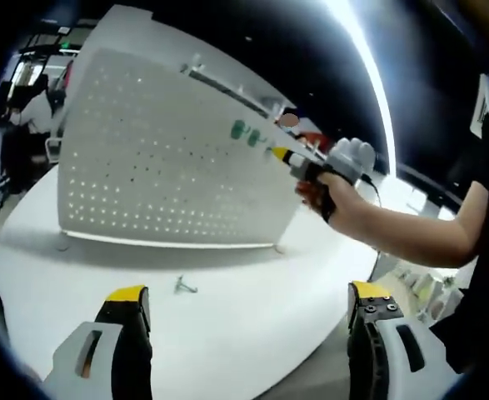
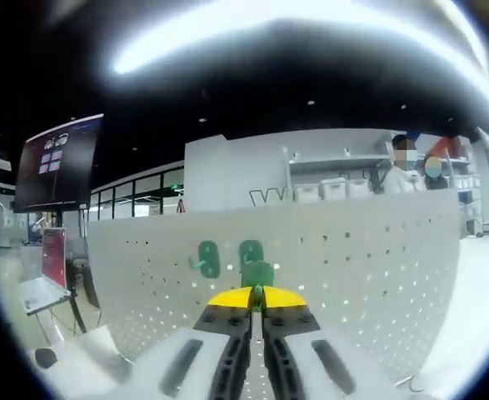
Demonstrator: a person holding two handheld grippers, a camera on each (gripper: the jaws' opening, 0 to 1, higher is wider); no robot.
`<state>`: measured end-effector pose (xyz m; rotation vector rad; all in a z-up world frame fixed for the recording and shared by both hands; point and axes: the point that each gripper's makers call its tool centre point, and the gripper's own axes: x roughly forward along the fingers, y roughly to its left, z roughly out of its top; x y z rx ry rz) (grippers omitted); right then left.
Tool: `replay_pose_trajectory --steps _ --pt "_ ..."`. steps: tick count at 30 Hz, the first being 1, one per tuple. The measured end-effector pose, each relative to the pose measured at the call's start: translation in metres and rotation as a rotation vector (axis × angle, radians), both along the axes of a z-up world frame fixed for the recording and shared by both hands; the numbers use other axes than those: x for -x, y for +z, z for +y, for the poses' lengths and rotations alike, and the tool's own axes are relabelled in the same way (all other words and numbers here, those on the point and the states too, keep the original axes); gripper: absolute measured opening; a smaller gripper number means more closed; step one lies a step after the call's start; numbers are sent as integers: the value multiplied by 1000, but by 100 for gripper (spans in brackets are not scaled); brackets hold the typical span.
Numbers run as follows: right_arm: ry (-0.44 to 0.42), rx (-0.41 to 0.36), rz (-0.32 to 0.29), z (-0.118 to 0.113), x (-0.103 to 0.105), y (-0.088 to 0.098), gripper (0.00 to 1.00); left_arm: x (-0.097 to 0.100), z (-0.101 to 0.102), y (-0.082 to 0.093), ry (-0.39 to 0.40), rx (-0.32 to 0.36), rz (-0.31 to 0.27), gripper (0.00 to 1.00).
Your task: Insert the hook assembly into the mounting plate slot until the hook locks in place.
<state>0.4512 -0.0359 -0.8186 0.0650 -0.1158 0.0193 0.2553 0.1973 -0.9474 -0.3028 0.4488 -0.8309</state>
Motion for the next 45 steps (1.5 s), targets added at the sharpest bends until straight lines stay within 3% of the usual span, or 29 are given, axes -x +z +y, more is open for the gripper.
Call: replay_pose_trajectory --steps 4,8,17,38,45 --pt "-33 -33 -21 -9 -9 8 0 -2 1 -1 -5 -17 -1 97" --pt "-44 -9 -44 -14 -15 17 0 -5 4 2 -2 -20 -7 97" --pt "-68 -23 -64 -26 -22 22 0 -8 8 -1 3 -33 -3 97" --pt "-85 -56 -91 -35 -30 11 0 -10 10 -5 20 -38 17 94" --pt "-105 -28 -105 -37 -33 12 0 -11 12 -6 26 -39 20 94"
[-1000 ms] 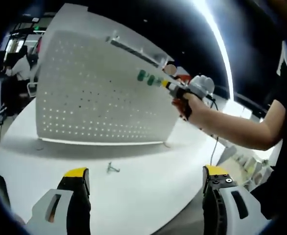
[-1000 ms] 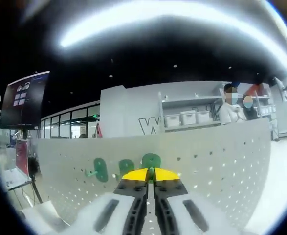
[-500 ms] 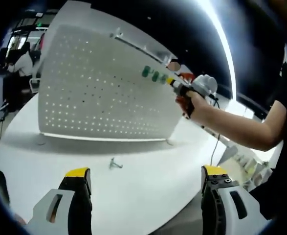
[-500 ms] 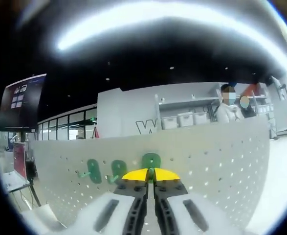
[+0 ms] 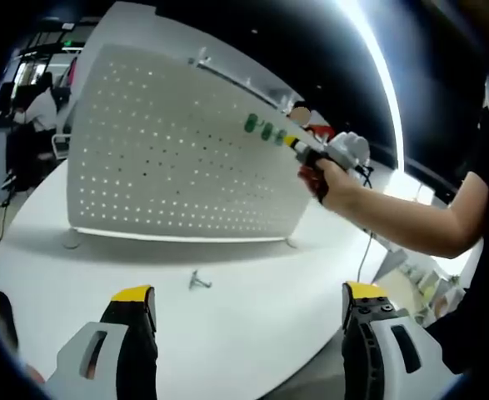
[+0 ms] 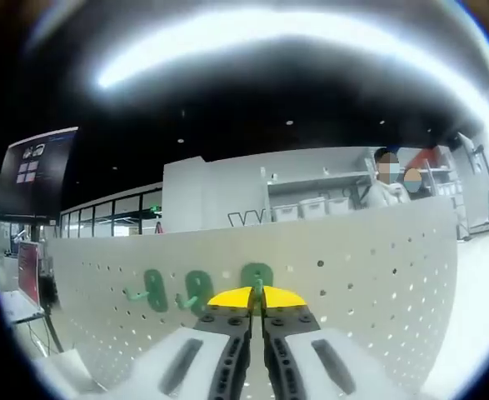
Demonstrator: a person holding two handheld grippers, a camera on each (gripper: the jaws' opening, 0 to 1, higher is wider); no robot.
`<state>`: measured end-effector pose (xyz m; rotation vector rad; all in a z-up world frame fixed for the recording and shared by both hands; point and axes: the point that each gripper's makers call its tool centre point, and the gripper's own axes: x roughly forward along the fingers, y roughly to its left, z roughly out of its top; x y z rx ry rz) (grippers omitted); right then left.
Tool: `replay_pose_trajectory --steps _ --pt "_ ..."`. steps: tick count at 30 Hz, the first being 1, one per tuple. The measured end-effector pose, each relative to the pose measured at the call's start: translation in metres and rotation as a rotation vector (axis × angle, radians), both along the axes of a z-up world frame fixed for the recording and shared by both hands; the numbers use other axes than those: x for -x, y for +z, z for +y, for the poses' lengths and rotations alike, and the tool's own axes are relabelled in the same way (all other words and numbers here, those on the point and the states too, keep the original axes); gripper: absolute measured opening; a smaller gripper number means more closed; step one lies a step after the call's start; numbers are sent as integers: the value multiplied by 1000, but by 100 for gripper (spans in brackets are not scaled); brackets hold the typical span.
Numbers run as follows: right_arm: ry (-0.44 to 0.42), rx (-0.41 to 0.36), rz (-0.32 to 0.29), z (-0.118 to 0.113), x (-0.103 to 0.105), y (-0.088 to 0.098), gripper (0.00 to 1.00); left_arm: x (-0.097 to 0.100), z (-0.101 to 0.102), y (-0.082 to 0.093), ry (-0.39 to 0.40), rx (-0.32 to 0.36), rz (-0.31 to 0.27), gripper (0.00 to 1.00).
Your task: Insert the hook assembly into the mounting plate slot until the hook locks in place.
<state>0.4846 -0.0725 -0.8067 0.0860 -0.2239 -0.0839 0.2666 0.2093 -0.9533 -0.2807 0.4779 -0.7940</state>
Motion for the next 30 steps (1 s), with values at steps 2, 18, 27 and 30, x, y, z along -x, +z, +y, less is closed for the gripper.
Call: replay_pose_trajectory --steps 2,18,27,30 --pt "1 46 40 0 -1 0 0 0 0 0 -1 1 1 93" --pt "21 -7 103 -5 -11 3 0 2 5 -4 10 6 7 91" --pt "28 9 -5 -1 -3 16 0 2 6 -4 15 5 7 90" --pt "30 19 -14 -2 -5 19 0 1 7 -5 18 7 8 90"
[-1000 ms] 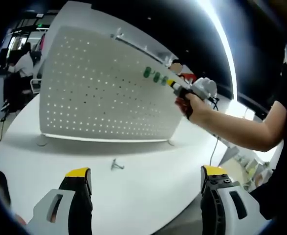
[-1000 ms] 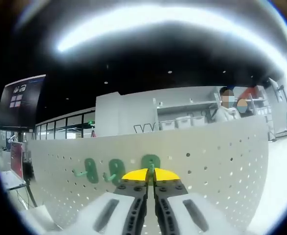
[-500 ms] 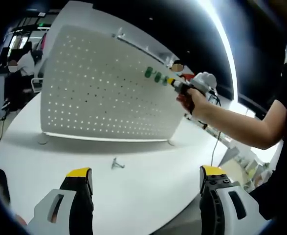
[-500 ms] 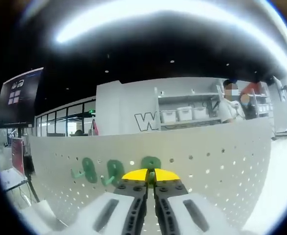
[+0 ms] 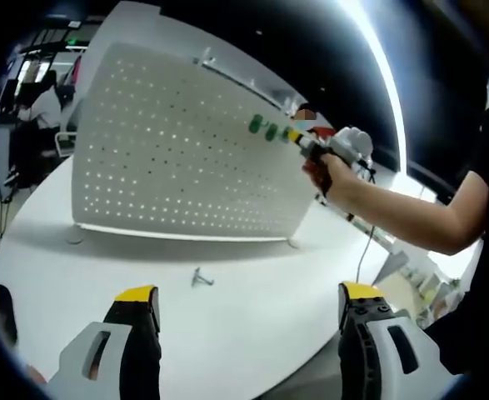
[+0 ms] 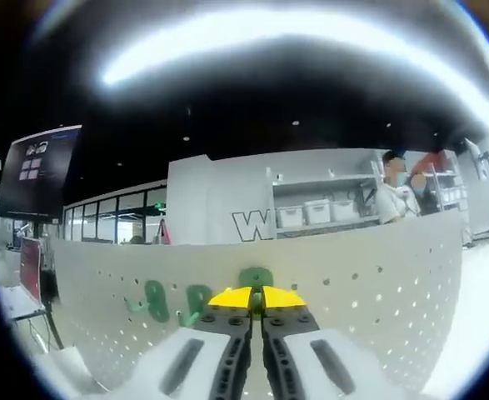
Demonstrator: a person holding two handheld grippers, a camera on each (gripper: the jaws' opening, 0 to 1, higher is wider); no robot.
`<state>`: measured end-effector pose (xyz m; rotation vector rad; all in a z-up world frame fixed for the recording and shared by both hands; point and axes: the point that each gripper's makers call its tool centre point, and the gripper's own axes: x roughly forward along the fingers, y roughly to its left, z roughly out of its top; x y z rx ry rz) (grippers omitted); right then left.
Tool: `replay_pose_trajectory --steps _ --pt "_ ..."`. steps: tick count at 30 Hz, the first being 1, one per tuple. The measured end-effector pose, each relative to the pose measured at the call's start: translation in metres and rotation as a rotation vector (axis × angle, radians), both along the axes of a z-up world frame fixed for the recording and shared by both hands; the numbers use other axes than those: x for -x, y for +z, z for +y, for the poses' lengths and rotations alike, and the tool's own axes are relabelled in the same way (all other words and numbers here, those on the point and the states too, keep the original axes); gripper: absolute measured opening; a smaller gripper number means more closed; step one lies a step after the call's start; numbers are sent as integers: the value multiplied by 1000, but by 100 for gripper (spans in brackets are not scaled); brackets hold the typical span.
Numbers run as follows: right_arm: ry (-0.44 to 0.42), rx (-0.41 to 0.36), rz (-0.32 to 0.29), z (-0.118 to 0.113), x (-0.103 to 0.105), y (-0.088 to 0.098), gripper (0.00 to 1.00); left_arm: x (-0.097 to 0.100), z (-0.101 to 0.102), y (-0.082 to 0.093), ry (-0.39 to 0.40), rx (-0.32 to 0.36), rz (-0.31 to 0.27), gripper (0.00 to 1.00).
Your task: Insert the hook assembly into the mounting plate slot until the hook locks in place.
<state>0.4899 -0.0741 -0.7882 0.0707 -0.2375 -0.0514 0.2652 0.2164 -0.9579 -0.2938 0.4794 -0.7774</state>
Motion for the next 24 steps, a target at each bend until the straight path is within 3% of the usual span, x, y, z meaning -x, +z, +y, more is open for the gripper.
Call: replay_pose_trajectory --steps 24 --pt "-30 -34 -35 3 1 -16 0 -3 0 -4 7 -12 11 89"
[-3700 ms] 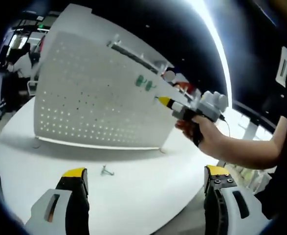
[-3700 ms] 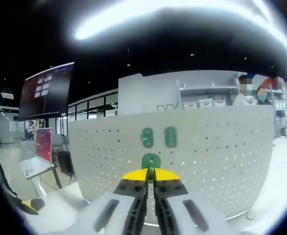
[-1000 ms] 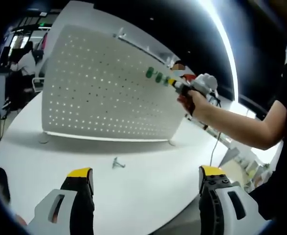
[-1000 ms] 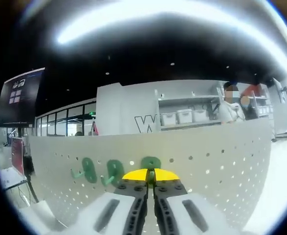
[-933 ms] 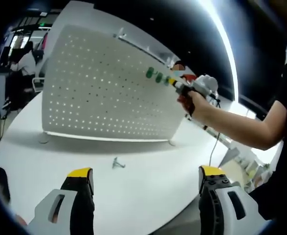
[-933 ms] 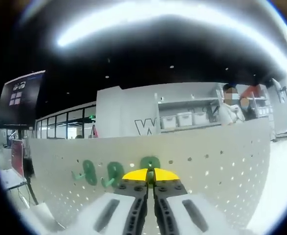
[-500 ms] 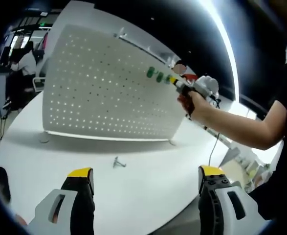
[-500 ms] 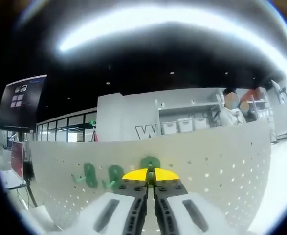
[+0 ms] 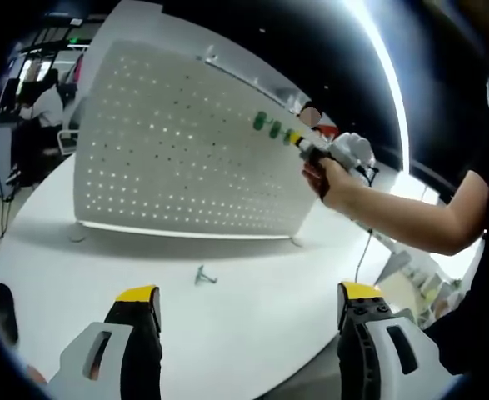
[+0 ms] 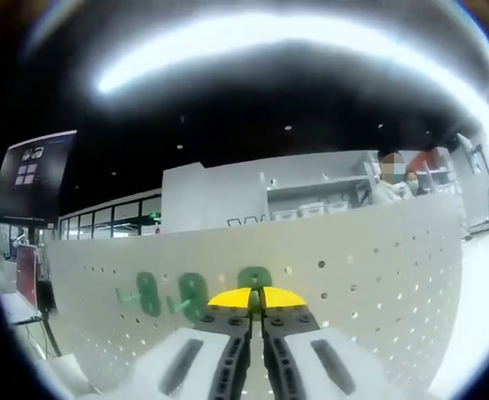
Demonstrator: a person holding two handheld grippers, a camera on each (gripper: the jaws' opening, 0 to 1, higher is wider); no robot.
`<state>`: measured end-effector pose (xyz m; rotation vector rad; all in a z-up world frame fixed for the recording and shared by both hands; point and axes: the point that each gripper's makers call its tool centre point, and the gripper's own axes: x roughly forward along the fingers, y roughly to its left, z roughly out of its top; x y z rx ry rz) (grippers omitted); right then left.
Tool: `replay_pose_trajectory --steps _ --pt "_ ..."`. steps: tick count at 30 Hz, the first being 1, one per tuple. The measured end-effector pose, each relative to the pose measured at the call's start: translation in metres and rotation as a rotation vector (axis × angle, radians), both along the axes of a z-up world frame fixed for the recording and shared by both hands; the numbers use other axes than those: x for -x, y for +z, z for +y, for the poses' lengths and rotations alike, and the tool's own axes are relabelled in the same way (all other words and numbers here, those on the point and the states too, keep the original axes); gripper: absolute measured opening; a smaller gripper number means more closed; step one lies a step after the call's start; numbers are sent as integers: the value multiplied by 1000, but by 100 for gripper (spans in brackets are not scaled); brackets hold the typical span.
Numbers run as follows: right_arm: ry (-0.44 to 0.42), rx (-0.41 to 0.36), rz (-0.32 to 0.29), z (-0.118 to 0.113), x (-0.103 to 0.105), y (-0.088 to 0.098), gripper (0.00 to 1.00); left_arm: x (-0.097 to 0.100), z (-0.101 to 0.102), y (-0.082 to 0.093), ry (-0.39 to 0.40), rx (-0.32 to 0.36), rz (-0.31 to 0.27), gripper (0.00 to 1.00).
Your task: Insert the hook assembly into the mounting plate slot until the hook locks in place.
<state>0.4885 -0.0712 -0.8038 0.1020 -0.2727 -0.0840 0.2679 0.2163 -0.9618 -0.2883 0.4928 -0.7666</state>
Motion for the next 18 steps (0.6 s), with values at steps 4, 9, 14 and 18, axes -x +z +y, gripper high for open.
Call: replay_pose_trajectory --steps 4,9,14,18 --pt "6 12 10 1 1 0 0 -2 5 -5 16 -40 -5 87" --pt "31 8 41 1 2 -1 2 1 10 -14 12 -80 13 89" --pt "-7 -29 37 -10 10 -2 17 1 12 -17 30 -102 13 92" --pt "20 -14 31 -6 17 6 18 4 12 -19 13 -138 8 91"
